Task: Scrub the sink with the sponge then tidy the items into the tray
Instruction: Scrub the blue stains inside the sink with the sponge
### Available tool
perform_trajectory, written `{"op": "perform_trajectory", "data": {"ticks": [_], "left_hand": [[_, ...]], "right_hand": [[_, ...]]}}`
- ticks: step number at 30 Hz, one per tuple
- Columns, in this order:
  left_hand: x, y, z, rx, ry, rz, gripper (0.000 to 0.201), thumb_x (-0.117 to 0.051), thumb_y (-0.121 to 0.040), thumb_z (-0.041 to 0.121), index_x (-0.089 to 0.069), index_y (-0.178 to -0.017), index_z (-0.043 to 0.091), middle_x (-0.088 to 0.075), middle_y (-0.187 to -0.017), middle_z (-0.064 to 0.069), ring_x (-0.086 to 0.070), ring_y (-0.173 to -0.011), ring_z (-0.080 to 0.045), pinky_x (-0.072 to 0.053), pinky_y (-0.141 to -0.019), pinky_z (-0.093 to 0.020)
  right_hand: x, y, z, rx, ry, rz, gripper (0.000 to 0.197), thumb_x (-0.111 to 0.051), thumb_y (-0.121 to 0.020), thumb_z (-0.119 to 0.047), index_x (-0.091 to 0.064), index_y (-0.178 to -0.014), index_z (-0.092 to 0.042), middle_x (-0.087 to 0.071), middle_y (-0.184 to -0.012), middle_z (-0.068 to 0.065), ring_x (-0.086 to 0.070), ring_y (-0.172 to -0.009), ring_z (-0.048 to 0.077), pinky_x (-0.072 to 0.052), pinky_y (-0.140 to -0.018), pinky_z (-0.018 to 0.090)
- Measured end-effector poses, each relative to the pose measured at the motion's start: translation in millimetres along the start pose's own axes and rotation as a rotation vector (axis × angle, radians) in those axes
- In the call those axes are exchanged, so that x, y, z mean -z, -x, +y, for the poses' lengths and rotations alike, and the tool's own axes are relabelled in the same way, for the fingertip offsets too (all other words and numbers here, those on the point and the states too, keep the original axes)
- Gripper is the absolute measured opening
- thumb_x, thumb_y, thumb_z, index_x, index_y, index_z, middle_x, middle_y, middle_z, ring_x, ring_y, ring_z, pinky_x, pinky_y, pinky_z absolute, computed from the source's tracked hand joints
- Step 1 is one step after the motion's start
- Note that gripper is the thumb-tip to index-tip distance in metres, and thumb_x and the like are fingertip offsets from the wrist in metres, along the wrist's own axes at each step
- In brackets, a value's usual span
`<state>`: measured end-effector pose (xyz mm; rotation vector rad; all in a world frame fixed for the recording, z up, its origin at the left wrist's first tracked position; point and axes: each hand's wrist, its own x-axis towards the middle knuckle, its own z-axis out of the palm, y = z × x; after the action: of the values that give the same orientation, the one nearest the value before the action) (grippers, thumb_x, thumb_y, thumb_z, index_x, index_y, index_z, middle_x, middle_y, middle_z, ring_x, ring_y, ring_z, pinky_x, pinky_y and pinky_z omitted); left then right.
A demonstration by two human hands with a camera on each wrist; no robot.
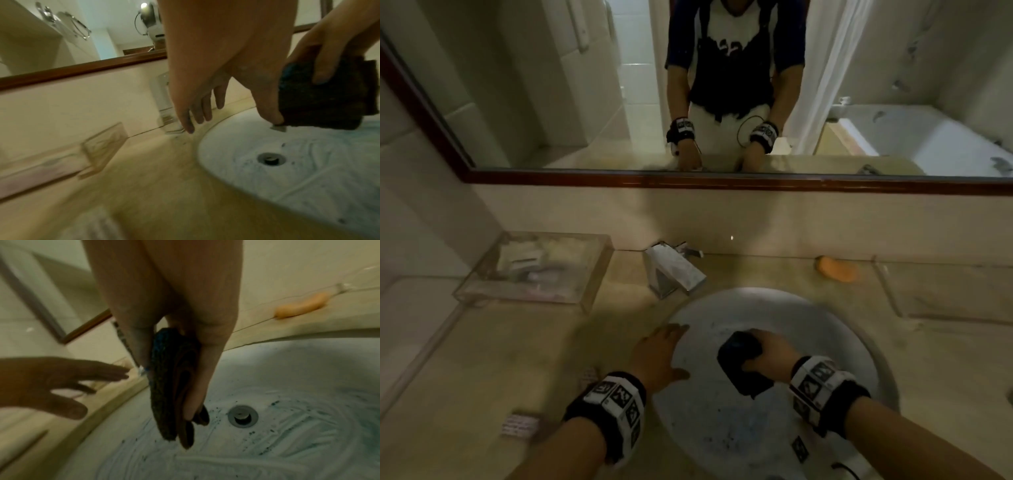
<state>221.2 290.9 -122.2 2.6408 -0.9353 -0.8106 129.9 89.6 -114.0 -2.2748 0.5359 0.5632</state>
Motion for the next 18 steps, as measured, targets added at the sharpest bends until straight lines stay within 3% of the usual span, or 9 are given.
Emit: {"op": "perform_trajectory", "data": {"ticks": [3,5,7,8,12,15,18], "left_hand": [[13,-8,-38,0.089,-0.159,-0.082,0.113,-0.07,-0.076,0.049,0.009,-0.151,0.019,0.012,-0.161,-0.002,0.004,-0.15,-0.021,-0.014,-0.122,-0.043],[19,-14,-56,0.11,-0.23,-0.142,0.115,-0.07,-0.077,0.047,0.014,-0.15,0.016,0.018,-0.159,-0.003,0.01,-0.149,-0.022,-0.012,-0.123,-0.044],[21,-17,-69,0.089,-0.292,-0.2,0.117,-0.072,-0.076,0.043,0.014,-0.15,0.016,0.02,-0.159,-0.006,0.012,-0.149,-0.024,-0.013,-0.122,-0.044],[22,-18,-73,0.076,-0.315,-0.225,0.12,-0.075,-0.073,0.042,0.013,-0.15,0.017,0.021,-0.159,-0.006,0.013,-0.149,-0.024,-0.012,-0.123,-0.044],[22,-30,-78,0.012,-0.357,-0.261,0.127,-0.081,-0.067,0.04,0.013,-0.15,0.017,0.022,-0.158,-0.003,0.014,-0.149,-0.024,-0.009,-0.123,-0.043],[22,-42,-82,-0.032,-0.324,-0.269,0.134,-0.084,-0.061,0.042,0.013,-0.15,0.02,0.03,-0.154,0.003,0.016,-0.148,-0.024,-0.008,-0.123,-0.045],[21,-46,-87,-0.041,-0.287,-0.263,0.138,-0.086,-0.058,0.043,0.015,-0.149,0.023,0.027,-0.157,0.002,0.019,-0.147,-0.023,-0.003,-0.122,-0.046]], "right_hand": [[-21,-23,-17,-0.019,0.181,0.0,0.019,-0.059,-0.085,-0.025,-0.055,-0.095,-0.008,-0.059,-0.089,0.014,-0.06,-0.104,0.029,-0.043,-0.077,0.03],[-33,-38,-29,-0.032,0.196,-0.027,0.027,-0.057,-0.088,-0.029,-0.053,-0.108,-0.011,-0.06,-0.102,0.015,-0.058,-0.112,0.03,-0.046,-0.085,0.033],[-43,-52,-43,-0.003,0.175,-0.045,0.033,-0.055,-0.089,-0.029,-0.052,-0.115,-0.009,-0.061,-0.107,0.011,-0.057,-0.107,0.028,-0.048,-0.097,0.036],[-48,-57,-50,0.023,0.151,-0.064,0.031,-0.055,-0.09,-0.027,-0.052,-0.115,-0.009,-0.061,-0.107,0.01,-0.056,-0.106,0.027,-0.047,-0.099,0.038],[-71,-72,-76,0.062,0.025,-0.124,0.046,-0.055,-0.092,-0.026,-0.045,-0.131,-0.003,-0.052,-0.134,0.017,-0.05,-0.124,0.03,-0.039,-0.102,0.035],[-86,-71,-83,0.081,-0.18,-0.261,0.049,-0.052,-0.094,-0.03,-0.042,-0.135,-0.004,-0.049,-0.139,0.016,-0.047,-0.128,0.03,-0.036,-0.11,0.037],[-98,-73,-76,0.095,-0.243,-0.312,0.042,-0.051,-0.096,-0.028,-0.048,-0.13,-0.003,-0.056,-0.129,0.022,-0.054,-0.119,0.035,-0.043,-0.103,0.04]]}}
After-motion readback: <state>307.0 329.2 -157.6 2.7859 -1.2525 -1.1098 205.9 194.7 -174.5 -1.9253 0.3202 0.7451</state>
